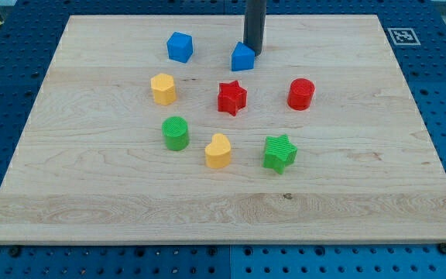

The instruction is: Move the blue triangle to the top left

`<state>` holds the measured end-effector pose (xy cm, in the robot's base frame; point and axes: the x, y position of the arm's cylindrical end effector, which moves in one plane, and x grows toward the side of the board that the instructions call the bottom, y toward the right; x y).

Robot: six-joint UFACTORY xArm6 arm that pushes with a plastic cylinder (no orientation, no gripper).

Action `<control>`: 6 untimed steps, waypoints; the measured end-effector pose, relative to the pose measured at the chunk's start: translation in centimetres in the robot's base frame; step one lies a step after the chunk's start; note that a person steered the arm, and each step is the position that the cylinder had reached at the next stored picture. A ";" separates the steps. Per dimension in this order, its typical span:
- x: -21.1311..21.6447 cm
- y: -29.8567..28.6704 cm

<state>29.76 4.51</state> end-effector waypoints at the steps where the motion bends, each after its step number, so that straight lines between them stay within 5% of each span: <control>1: 1.3 -1.1; 4: 4.4 1.4; 6: 3.4 -8.9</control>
